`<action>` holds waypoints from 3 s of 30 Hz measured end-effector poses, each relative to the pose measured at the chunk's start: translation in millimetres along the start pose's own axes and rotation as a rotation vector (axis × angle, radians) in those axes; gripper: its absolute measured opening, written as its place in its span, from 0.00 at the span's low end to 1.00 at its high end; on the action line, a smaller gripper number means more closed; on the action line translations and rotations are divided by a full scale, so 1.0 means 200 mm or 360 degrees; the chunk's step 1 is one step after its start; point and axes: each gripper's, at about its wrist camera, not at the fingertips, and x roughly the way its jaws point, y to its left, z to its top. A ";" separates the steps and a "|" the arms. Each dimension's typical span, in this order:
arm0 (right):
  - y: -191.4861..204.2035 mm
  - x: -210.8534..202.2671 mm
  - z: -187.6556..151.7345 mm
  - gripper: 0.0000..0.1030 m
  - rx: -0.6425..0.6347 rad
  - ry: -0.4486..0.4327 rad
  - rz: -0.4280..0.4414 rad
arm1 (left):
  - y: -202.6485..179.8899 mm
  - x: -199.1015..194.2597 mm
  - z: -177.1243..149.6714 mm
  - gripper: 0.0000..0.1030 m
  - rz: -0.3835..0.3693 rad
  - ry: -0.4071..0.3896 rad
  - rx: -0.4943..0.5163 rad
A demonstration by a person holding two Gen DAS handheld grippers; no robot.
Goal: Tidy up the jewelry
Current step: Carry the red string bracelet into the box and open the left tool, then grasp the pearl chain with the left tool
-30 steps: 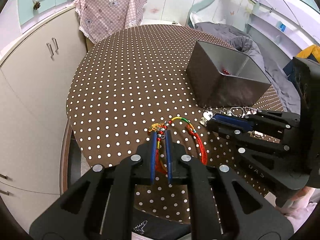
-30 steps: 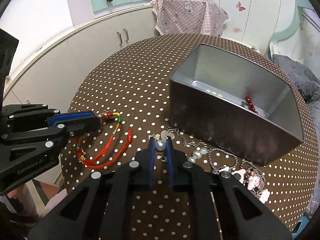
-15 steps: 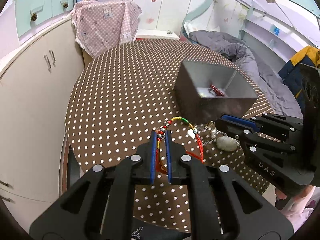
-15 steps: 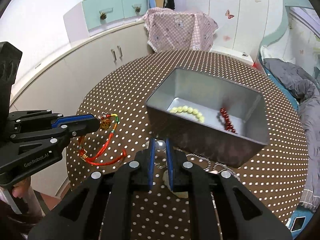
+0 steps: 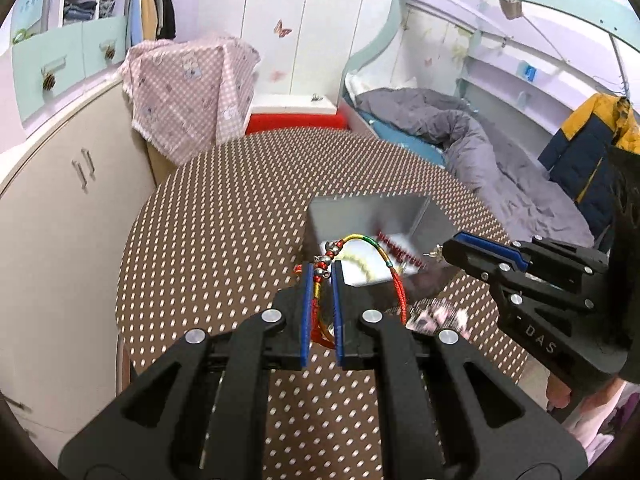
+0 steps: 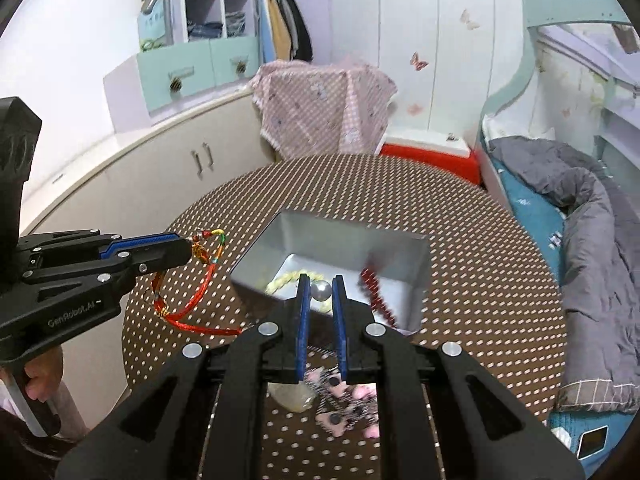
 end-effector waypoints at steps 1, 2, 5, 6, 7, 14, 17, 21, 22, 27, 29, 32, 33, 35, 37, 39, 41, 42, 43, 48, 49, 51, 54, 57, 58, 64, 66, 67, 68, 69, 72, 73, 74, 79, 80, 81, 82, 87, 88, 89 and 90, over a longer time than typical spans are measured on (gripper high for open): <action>-0.01 -0.01 0.01 0.09 0.0003 -0.0015 -0.0011 | -0.01 0.00 0.02 0.09 -0.0002 -0.0011 0.0005; -0.02 -0.02 0.03 0.09 0.0009 -0.0031 -0.0021 | -0.03 0.01 0.04 0.09 -0.0004 -0.0024 0.0013; -0.06 -0.04 0.07 0.09 0.0012 -0.0070 -0.0045 | -0.06 0.01 0.09 0.09 -0.0016 -0.0048 0.0030; -0.07 -0.04 0.08 0.09 0.0011 -0.0077 -0.0053 | -0.08 0.02 0.11 0.09 -0.0021 -0.0050 0.0031; -0.08 -0.04 0.10 0.09 0.0009 -0.0084 -0.0061 | -0.09 0.02 0.13 0.09 -0.0026 -0.0054 0.0034; -0.12 -0.03 0.14 0.09 0.0011 -0.0105 -0.0089 | -0.16 0.02 0.25 0.09 -0.0046 -0.0114 0.0055; -0.14 0.01 0.14 0.09 0.0026 -0.0086 -0.0076 | -0.16 0.06 0.26 0.09 -0.0055 -0.0093 0.0048; -0.17 0.07 0.12 0.09 0.0052 -0.0030 -0.0049 | -0.16 0.16 0.24 0.09 -0.0069 -0.0019 0.0019; -0.19 0.08 0.11 0.09 0.0061 -0.0017 -0.0045 | -0.15 0.19 0.25 0.09 -0.0070 0.0001 0.0006; -0.23 0.14 0.10 0.10 0.0105 0.0045 -0.0002 | -0.13 0.31 0.21 0.09 -0.0086 0.0087 -0.0029; -0.24 0.14 0.11 0.11 0.0117 0.0048 0.0010 | -0.13 0.32 0.20 0.09 -0.0090 0.0102 -0.0031; -0.24 0.13 0.11 0.27 0.0113 0.0044 -0.0011 | -0.13 0.34 0.20 0.09 -0.0074 0.0132 -0.0024; -0.25 0.12 0.11 0.31 0.0116 0.0037 -0.0017 | -0.13 0.35 0.20 0.10 -0.0063 0.0147 -0.0018; -0.26 0.11 0.11 0.39 0.0125 0.0027 -0.0023 | -0.12 0.37 0.19 0.16 -0.0059 0.0182 -0.0013; -0.27 0.10 0.10 0.42 0.0132 0.0022 -0.0035 | -0.11 0.37 0.18 0.48 -0.0058 0.0195 -0.0032; -0.28 0.10 0.10 0.44 0.0143 0.0021 -0.0046 | -0.10 0.36 0.18 0.51 -0.0039 0.0175 -0.0047; -0.29 0.10 0.09 0.44 0.0148 0.0025 -0.0052 | -0.10 0.35 0.17 0.51 -0.0040 0.0174 -0.0031; -0.29 0.10 0.09 0.44 0.0154 0.0026 -0.0058 | -0.10 0.35 0.17 0.51 -0.0037 0.0174 -0.0028; -0.30 0.09 0.08 0.44 0.0159 0.0026 -0.0059 | -0.10 0.35 0.17 0.51 -0.0030 0.0174 -0.0026; -0.30 0.08 0.08 0.45 0.0160 0.0020 -0.0067 | -0.10 0.34 0.16 0.51 -0.0025 0.0177 -0.0030; -0.30 0.08 0.08 0.45 0.0159 0.0018 -0.0068 | -0.10 0.34 0.17 0.51 -0.0023 0.0176 -0.0031; -0.30 0.08 0.08 0.45 0.0158 0.0017 -0.0069 | -0.09 0.34 0.17 0.51 -0.0025 0.0171 -0.0033; -0.29 0.08 0.08 0.45 0.0159 0.0017 -0.0069 | -0.09 0.32 0.16 0.51 -0.0021 0.0163 -0.0035; -0.29 0.07 0.08 0.45 0.0160 0.0018 -0.0070 | -0.08 0.31 0.15 0.51 -0.0020 0.0158 -0.0035; -0.29 0.07 0.08 0.45 0.0159 0.0017 -0.0068 | -0.07 0.31 0.15 0.51 -0.0019 0.0158 -0.0037; -0.29 0.07 0.08 0.45 0.0163 0.0019 -0.0072 | -0.06 0.29 0.14 0.51 -0.0019 0.0159 -0.0041; -0.29 0.07 0.08 0.45 0.0162 0.0021 -0.0073 | -0.06 0.29 0.15 0.51 -0.0021 0.0159 -0.0041; -0.28 0.07 0.07 0.45 0.0165 0.0022 -0.0075 | -0.06 0.29 0.14 0.51 -0.0024 0.0159 -0.0037; -0.28 0.06 0.06 0.45 0.0169 0.0023 -0.0076 | -0.06 0.28 0.14 0.51 -0.0028 0.0159 -0.0029; -0.28 0.06 0.06 0.45 0.0172 0.0024 -0.0077 | -0.06 0.28 0.13 0.51 -0.0032 0.0158 -0.0024; -0.27 0.05 0.04 0.45 0.0187 0.0021 -0.0080 | -0.07 0.25 0.10 0.51 -0.0054 0.0155 0.0008; -0.27 0.04 0.03 0.45 0.0188 0.0019 -0.0079 | -0.08 0.24 0.09 0.51 -0.0061 0.0156 0.0015; -0.27 0.04 0.03 0.45 0.0189 0.0018 -0.0078 | -0.08 0.23 0.08 0.51 -0.0068 0.0158 0.0022; -0.24 0.00 -0.04 0.49 0.0191 0.0013 -0.0084 | -0.09 0.19 0.02 0.51 -0.0092 0.0175 0.0045; -0.24 -0.01 -0.05 0.49 0.0192 0.0015 -0.0081 | -0.10 0.18 0.00 0.51 -0.0099 0.0180 0.0052; -0.24 -0.01 -0.06 0.49 0.0191 0.0019 -0.0077 | -0.10 0.18 -0.01 0.51 -0.0103 0.0186 0.0057; -0.24 -0.02 -0.08 0.49 0.0190 0.0024 -0.0077 | -0.10 0.17 -0.03 0.51 -0.0109 0.0196 0.0065; -0.23 -0.02 -0.13 0.50 0.0198 0.0053 -0.0077 | -0.13 0.17 -0.10 0.51 -0.0138 0.0234 0.0097; -0.23 -0.02 -0.14 0.50 0.0203 0.0060 -0.0077 | -0.14 0.17 -0.12 0.51 -0.0148 0.0244 0.0111; -0.24 -0.02 -0.15 0.50 0.0213 0.0069 -0.0075 | -0.14 0.17 -0.13 0.51 -0.0158 0.0252 0.0119; -0.24 -0.01 -0.16 0.50 0.0222 0.0081 -0.0071 | -0.15 0.18 -0.14 0.51 -0.0167 0.0261 0.0124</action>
